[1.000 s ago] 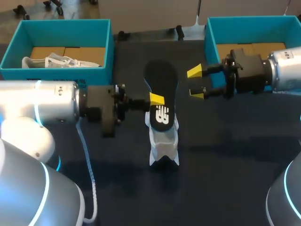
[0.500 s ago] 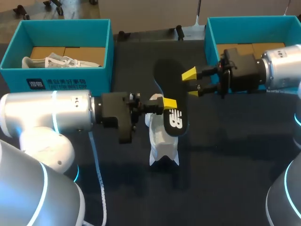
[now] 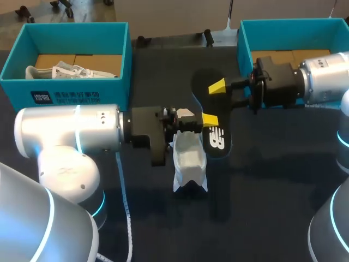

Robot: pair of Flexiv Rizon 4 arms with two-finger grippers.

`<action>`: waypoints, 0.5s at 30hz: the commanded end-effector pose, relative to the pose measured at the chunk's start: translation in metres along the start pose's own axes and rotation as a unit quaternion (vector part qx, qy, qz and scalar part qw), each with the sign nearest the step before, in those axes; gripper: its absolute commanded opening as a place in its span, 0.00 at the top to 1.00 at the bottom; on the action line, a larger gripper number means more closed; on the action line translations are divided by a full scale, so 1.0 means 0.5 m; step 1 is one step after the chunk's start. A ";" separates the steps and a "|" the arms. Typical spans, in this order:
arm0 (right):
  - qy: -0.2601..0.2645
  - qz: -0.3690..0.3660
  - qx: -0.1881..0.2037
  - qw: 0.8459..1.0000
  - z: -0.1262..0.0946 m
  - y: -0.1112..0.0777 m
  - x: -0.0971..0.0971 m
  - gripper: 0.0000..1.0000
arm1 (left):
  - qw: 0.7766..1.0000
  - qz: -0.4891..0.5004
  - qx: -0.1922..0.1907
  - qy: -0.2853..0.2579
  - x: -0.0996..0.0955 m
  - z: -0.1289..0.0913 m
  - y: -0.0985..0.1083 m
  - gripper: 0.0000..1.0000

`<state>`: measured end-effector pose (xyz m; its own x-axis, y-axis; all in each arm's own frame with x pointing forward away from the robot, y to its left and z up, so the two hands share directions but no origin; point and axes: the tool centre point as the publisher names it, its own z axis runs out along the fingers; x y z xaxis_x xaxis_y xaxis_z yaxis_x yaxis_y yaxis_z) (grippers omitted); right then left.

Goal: Take the shoe out of the shoebox, open the shoe tongue, remove and reinsert the insole, then place the shoe into the shoebox

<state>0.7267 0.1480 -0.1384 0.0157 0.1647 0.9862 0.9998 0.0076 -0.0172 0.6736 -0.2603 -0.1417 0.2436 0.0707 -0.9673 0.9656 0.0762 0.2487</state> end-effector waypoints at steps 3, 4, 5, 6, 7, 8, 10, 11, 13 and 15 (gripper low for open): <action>-0.001 0.001 0.000 1.000 0.000 0.004 -0.002 0.66 | 1.000 -0.001 0.000 0.001 0.005 0.010 -0.001 1.00; -0.001 0.001 -0.001 1.000 -0.001 0.004 -0.003 0.67 | 1.000 -0.002 0.001 0.001 0.005 0.009 -0.003 1.00; -0.001 0.001 -0.002 1.000 -0.001 0.004 -0.003 0.72 | 1.000 -0.003 0.002 0.001 0.005 0.007 -0.005 1.00; -0.001 0.001 -0.002 1.000 -0.001 0.004 -0.003 0.83 | 1.000 -0.005 0.004 0.001 0.005 0.007 -0.007 1.00; -0.001 0.001 -0.002 1.000 -0.001 0.005 -0.003 0.95 | 1.000 -0.007 0.004 0.001 0.005 0.007 -0.008 1.00; -0.001 0.001 -0.002 1.000 -0.001 0.005 -0.003 1.00 | 1.000 -0.009 0.005 0.000 0.005 0.007 -0.010 1.00; -0.003 0.001 -0.001 1.000 0.000 0.006 -0.003 1.00 | 1.000 -0.010 0.004 -0.001 0.005 0.007 -0.011 1.00; -0.003 0.002 -0.001 1.000 0.000 0.006 -0.003 1.00 | 1.000 -0.010 0.003 -0.001 0.006 0.007 -0.012 1.00; -0.002 0.002 0.000 1.000 0.000 0.007 -0.004 1.00 | 1.000 -0.013 0.004 -0.001 0.007 0.006 -0.014 1.00; -0.002 0.002 0.000 1.000 0.001 0.007 -0.004 1.00 | 1.000 -0.015 0.004 0.000 0.008 0.005 -0.016 1.00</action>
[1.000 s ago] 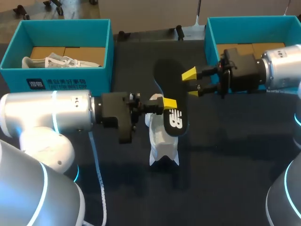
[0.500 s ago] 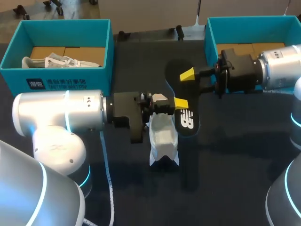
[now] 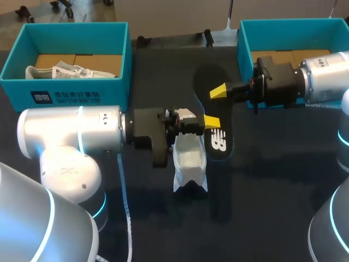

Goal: Take the shoe out of the shoebox, open the shoe tongue, remove and reinsert the insole, then place the shoe into the shoebox

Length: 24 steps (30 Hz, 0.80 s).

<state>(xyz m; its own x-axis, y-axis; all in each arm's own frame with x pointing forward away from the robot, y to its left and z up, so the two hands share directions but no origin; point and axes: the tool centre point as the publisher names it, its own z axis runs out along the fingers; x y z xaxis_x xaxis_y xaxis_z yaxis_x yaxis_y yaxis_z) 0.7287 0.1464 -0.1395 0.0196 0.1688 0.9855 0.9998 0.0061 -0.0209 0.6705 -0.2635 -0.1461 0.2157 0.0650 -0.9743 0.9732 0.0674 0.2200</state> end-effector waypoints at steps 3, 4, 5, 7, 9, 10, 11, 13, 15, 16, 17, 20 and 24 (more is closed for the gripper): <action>0.003 0.001 -0.003 1.000 0.003 0.003 -0.006 1.00 | 1.000 -0.009 -0.002 0.002 0.000 -0.004 -0.010 0.85; 0.004 0.001 -0.004 1.000 0.002 0.003 -0.007 1.00 | 1.000 -0.010 -0.003 0.003 -0.001 -0.006 -0.010 0.56; 0.004 0.001 -0.004 1.000 0.002 0.002 -0.008 1.00 | 1.000 -0.010 -0.004 0.003 -0.002 -0.008 -0.009 0.19; 0.007 0.002 -0.006 1.000 0.001 0.002 -0.011 1.00 | 1.000 -0.013 -0.007 0.005 -0.002 -0.016 -0.007 0.00; 0.008 0.003 -0.007 1.000 0.000 0.002 -0.014 1.00 | 1.000 -0.015 -0.010 0.008 -0.002 -0.025 -0.005 0.00; 0.009 0.004 -0.007 1.000 -0.001 0.002 -0.016 1.00 | 1.000 -0.018 -0.009 0.011 -0.001 -0.030 -0.003 0.00; 0.010 0.005 -0.008 1.000 -0.002 0.002 -0.018 1.00 | 1.000 -0.019 -0.010 0.012 0.001 -0.035 -0.002 0.00; 0.011 0.006 -0.009 1.000 -0.003 0.003 -0.021 1.00 | 1.000 -0.018 -0.010 0.022 0.008 -0.046 0.001 0.00; 0.012 0.008 -0.009 1.000 -0.002 0.004 -0.024 1.00 | 0.999 -0.024 -0.013 0.029 0.014 -0.056 0.005 0.00; 0.012 0.008 -0.009 1.000 -0.002 0.004 -0.025 1.00 | 0.999 -0.026 -0.015 0.032 0.016 -0.061 0.007 0.00; 0.012 0.009 -0.008 1.000 -0.002 0.004 -0.027 1.00 | 0.999 -0.026 -0.015 0.032 0.016 -0.063 0.007 0.00; 0.013 0.012 -0.009 1.000 -0.002 0.003 -0.033 1.00 | 0.998 -0.033 -0.012 0.047 0.021 -0.082 0.013 0.00; 0.015 0.015 -0.009 1.000 0.001 0.001 -0.040 1.00 | 0.997 -0.038 -0.012 0.067 0.022 -0.097 0.024 0.00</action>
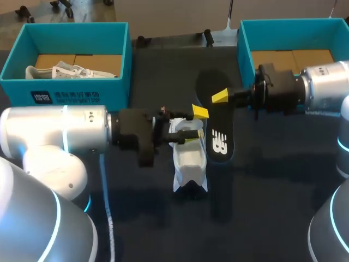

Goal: Take the shoe out of the shoebox, open the shoe tongue, remove and reinsert the insole, then place the shoe into the shoebox

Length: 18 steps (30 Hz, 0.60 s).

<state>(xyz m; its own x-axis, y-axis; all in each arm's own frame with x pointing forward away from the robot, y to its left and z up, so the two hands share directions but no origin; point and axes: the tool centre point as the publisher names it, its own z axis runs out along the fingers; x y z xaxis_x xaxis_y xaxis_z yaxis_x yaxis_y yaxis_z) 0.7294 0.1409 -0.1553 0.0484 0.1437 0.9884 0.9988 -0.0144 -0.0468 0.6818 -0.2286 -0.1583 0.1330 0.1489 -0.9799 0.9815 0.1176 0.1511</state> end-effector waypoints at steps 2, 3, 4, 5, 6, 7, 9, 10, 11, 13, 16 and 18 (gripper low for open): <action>0.003 0.002 -0.001 1.000 0.007 -0.002 -0.010 1.00 | 0.999 -0.009 0.015 0.048 -0.009 -0.039 0.008 0.00; 0.003 0.002 -0.001 1.000 0.007 -0.003 -0.012 1.00 | 0.998 -0.006 0.017 0.057 -0.011 -0.043 0.010 0.00; 0.003 0.002 -0.001 1.000 0.006 -0.003 -0.014 1.00 | 0.997 -0.005 0.015 0.072 -0.015 -0.047 0.012 0.00; 0.003 0.002 -0.001 1.000 0.006 -0.004 -0.016 1.00 | 0.996 -0.006 0.013 0.083 -0.018 -0.049 0.015 0.00; 0.003 0.002 -0.001 1.000 0.005 -0.004 -0.017 1.00 | 0.996 -0.006 0.013 0.083 -0.018 -0.049 0.015 0.00; 0.003 0.002 -0.002 1.000 0.004 -0.004 -0.019 1.00 | 0.996 -0.006 0.013 0.083 -0.018 -0.049 0.015 0.00; 0.002 0.002 -0.002 1.000 0.004 -0.003 -0.020 1.00 | 0.996 -0.006 0.013 0.083 -0.018 -0.049 0.015 0.00; 0.002 0.001 -0.001 1.000 0.004 -0.002 -0.021 1.00 | 0.996 -0.006 0.013 0.083 -0.018 -0.049 0.015 0.00; 0.001 0.002 0.001 1.000 0.005 -0.001 -0.021 1.00 | 0.996 -0.006 0.013 0.083 -0.018 -0.049 0.015 0.00; 0.000 0.003 0.003 1.000 0.006 0.002 -0.024 1.00 | 0.996 -0.006 0.013 0.083 -0.018 -0.049 0.015 0.00; 0.000 0.005 0.003 1.000 0.005 0.003 -0.027 1.00 | 0.996 -0.006 0.013 0.083 -0.018 -0.049 0.015 0.00; 0.001 0.007 0.004 1.000 0.005 0.003 -0.031 1.00 | 0.996 -0.006 0.013 0.083 -0.018 -0.049 0.015 0.00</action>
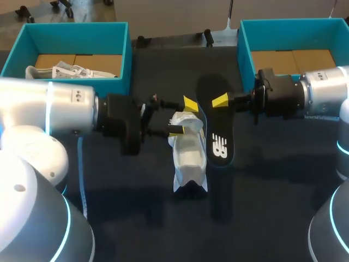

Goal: Take the shoe out of the shoebox, open the shoe tongue, remove and reinsert the insole, then place the shoe into the shoebox

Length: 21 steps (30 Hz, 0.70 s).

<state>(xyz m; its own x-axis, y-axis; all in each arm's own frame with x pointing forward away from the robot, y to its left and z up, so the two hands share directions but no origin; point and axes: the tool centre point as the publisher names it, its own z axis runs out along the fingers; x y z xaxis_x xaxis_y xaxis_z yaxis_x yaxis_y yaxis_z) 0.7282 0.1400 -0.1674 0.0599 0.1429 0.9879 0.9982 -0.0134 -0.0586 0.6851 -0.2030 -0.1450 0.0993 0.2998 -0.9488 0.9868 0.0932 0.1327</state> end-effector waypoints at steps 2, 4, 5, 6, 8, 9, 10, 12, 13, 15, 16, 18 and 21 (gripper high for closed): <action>0.002 0.004 0.005 1.000 0.004 0.003 -0.011 1.00 | 1.000 0.003 0.010 0.015 -0.027 0.000 0.000 0.00; 0.003 0.006 0.006 1.000 0.005 0.001 -0.015 1.00 | 0.999 0.017 0.022 0.036 -0.046 -0.001 0.002 0.00; 0.003 0.006 0.006 1.000 0.006 0.001 -0.016 1.00 | 0.998 0.026 0.013 0.056 -0.051 0.003 0.005 0.00; 0.003 0.006 0.007 1.000 0.006 0.001 -0.016 1.00 | 0.998 0.019 0.023 0.053 -0.057 0.001 0.006 0.00; 0.002 0.004 0.007 1.000 0.006 -0.001 -0.016 1.00 | 0.997 0.022 0.018 0.077 -0.062 0.003 0.012 0.00; 0.002 0.002 0.006 1.000 0.005 -0.002 -0.016 1.00 | 0.995 0.029 0.017 0.096 -0.063 0.001 0.014 0.00; 0.002 0.002 0.005 1.000 0.004 -0.003 -0.015 1.00 | 0.993 0.035 0.007 0.115 -0.063 0.003 0.016 0.00; 0.001 0.001 0.004 1.000 0.003 -0.004 -0.014 1.00 | 0.991 0.031 0.009 0.128 -0.066 0.001 0.020 0.00; 0.000 0.001 0.003 1.000 0.003 -0.005 -0.014 1.00 | 0.992 0.024 0.012 0.125 -0.067 0.000 0.022 0.00; 0.000 0.001 0.002 1.000 0.003 -0.006 -0.014 1.00 | 0.989 0.013 0.007 0.149 -0.070 0.001 0.027 0.00; -0.001 0.001 0.002 1.000 0.003 -0.006 -0.014 1.00 | 0.987 0.006 0.008 0.162 -0.073 0.002 0.029 0.00; -0.001 0.001 0.001 1.000 0.004 -0.006 -0.013 1.00 | 0.984 -0.008 0.002 0.177 -0.075 0.004 0.035 0.00; -0.001 0.001 0.001 1.000 0.007 -0.007 -0.014 1.00 | 0.978 -0.030 -0.007 0.208 -0.081 0.007 0.043 0.00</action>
<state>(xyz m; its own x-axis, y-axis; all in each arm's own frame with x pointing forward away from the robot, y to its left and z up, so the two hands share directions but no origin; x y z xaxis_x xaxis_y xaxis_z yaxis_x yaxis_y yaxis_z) 0.7263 0.1403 -0.1737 0.0617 0.1446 0.9876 0.9981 -0.0073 -0.0613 0.6989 -0.2057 -0.1081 0.0118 0.5034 -0.8640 0.9887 0.1233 0.0854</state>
